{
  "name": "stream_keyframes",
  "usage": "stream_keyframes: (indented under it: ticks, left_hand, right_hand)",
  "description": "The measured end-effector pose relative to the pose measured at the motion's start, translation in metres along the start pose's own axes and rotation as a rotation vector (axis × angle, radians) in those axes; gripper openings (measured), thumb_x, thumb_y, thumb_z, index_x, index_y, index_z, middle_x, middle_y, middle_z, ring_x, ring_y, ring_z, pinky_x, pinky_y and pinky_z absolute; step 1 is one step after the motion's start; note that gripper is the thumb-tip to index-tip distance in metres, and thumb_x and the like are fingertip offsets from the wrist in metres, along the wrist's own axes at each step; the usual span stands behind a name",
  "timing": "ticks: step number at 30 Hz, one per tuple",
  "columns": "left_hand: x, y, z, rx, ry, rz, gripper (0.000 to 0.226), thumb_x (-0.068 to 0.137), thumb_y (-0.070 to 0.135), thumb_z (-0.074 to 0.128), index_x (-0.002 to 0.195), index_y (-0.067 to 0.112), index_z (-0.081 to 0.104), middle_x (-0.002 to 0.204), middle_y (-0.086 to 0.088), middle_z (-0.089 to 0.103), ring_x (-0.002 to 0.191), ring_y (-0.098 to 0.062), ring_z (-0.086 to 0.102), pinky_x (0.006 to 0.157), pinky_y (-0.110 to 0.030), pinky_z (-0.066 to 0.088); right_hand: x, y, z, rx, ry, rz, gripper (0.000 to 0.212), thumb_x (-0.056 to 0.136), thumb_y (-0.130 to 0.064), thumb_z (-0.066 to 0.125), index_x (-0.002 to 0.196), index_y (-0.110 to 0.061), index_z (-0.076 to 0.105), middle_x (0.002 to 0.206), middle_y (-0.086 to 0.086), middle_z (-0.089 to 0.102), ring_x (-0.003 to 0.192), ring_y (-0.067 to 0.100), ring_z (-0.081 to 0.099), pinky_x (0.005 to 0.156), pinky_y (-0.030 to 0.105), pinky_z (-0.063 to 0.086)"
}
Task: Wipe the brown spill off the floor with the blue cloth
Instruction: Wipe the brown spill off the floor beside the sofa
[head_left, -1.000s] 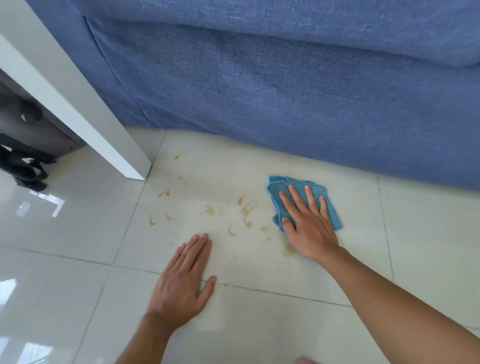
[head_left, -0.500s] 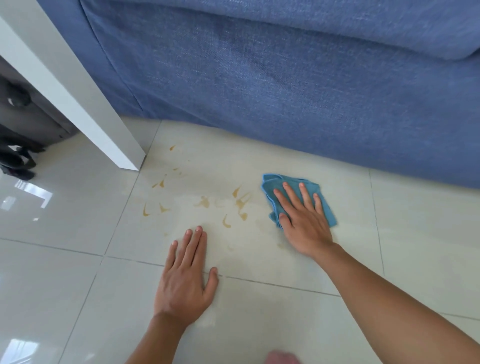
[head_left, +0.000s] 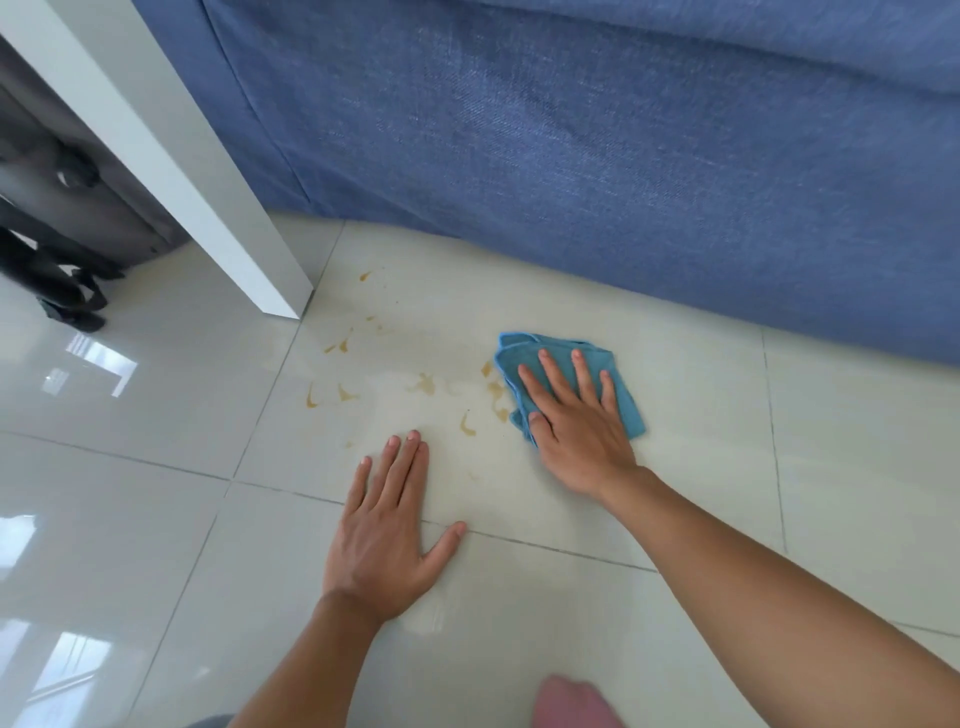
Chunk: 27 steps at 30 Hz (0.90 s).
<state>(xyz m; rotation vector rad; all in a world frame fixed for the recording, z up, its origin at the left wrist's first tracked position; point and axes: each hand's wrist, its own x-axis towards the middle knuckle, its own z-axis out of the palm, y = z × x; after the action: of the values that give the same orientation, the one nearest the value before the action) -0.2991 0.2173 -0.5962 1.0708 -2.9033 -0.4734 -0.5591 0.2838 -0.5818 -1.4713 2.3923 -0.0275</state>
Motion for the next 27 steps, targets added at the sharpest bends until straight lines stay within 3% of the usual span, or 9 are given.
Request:
stream_keyframes:
  ticks: [4, 9, 11, 16, 21, 24, 27]
  left_hand:
    - [-0.001, -0.001, -0.001, 0.007, -0.027, 0.017, 0.096, 0.092, 0.070, 0.040, 0.161, 0.011, 0.009, 0.171, -0.002, 0.004, 0.157, -0.019, -0.001, 0.126, -0.044, 0.006]
    - [-0.005, -0.008, -0.001, 0.051, -0.022, 0.059, 0.101, 0.091, 0.077, 0.037, 0.161, 0.009, 0.014, 0.170, -0.004, 0.008, 0.157, -0.020, 0.003, 0.125, -0.045, 0.011]
    - [-0.008, -0.008, -0.002, 0.043, -0.009, 0.052, 0.101, 0.090, 0.076, 0.041, 0.160, 0.008, 0.017, 0.170, -0.005, 0.012, 0.157, -0.020, 0.006, 0.125, -0.046, 0.013]
    - [-0.006, -0.005, -0.003, 0.024, 0.011, 0.033, 0.102, 0.087, 0.076, 0.045, 0.160, 0.008, 0.020, 0.169, -0.004, 0.015, 0.157, -0.019, 0.009, 0.125, -0.045, 0.013]
    - [-0.005, -0.005, -0.004, 0.016, 0.021, 0.025, 0.103, 0.086, 0.076, 0.048, 0.159, 0.008, 0.023, 0.169, -0.004, 0.017, 0.156, -0.018, 0.010, 0.126, -0.043, 0.012]
    - [-0.005, -0.005, -0.004, 0.012, 0.018, 0.030, 0.104, 0.084, 0.076, 0.050, 0.159, 0.008, 0.024, 0.168, -0.005, 0.019, 0.156, -0.019, 0.011, 0.126, -0.044, 0.014]
    - [-0.005, -0.005, -0.005, 0.019, 0.002, 0.020, 0.107, 0.083, 0.080, 0.049, 0.159, 0.008, 0.023, 0.169, -0.005, 0.018, 0.156, -0.018, 0.010, 0.126, -0.044, 0.013]
  right_hand:
    - [-0.046, 0.011, 0.008, -0.020, -0.036, -0.202, 0.065, 0.096, -0.039, 0.022, 0.160, -0.042, 0.014, 0.168, -0.018, -0.001, 0.156, 0.018, -0.011, 0.125, 0.049, -0.006]
    - [-0.014, 0.024, -0.001, -0.014, 0.016, 0.079, 0.065, 0.097, -0.042, 0.017, 0.161, -0.039, 0.007, 0.170, -0.015, -0.005, 0.155, 0.019, -0.019, 0.125, 0.049, -0.008]
    - [-0.013, 0.007, 0.003, 0.000, 0.015, 0.092, 0.064, 0.099, -0.040, 0.020, 0.161, -0.037, 0.006, 0.170, -0.011, -0.007, 0.155, 0.024, -0.020, 0.124, 0.052, -0.009]
    - [-0.051, 0.023, 0.008, -0.072, -0.016, -0.213, 0.068, 0.092, -0.038, 0.031, 0.159, -0.040, 0.020, 0.169, -0.014, 0.009, 0.157, 0.021, -0.003, 0.126, 0.053, 0.001]
    - [-0.018, 0.001, 0.007, -0.040, 0.041, 0.078, 0.071, 0.091, -0.047, 0.015, 0.161, -0.035, 0.011, 0.171, -0.008, -0.001, 0.156, 0.027, -0.014, 0.124, 0.056, -0.005]
    - [-0.034, -0.024, 0.016, -0.032, 0.018, -0.116, 0.067, 0.095, -0.046, 0.024, 0.160, -0.037, 0.014, 0.170, -0.009, 0.001, 0.157, 0.028, -0.011, 0.124, 0.056, -0.006]
    - [-0.053, -0.001, 0.018, -0.056, 0.002, -0.245, 0.068, 0.092, -0.042, 0.035, 0.158, -0.042, 0.020, 0.169, -0.015, 0.008, 0.157, 0.021, -0.004, 0.125, 0.052, -0.002]
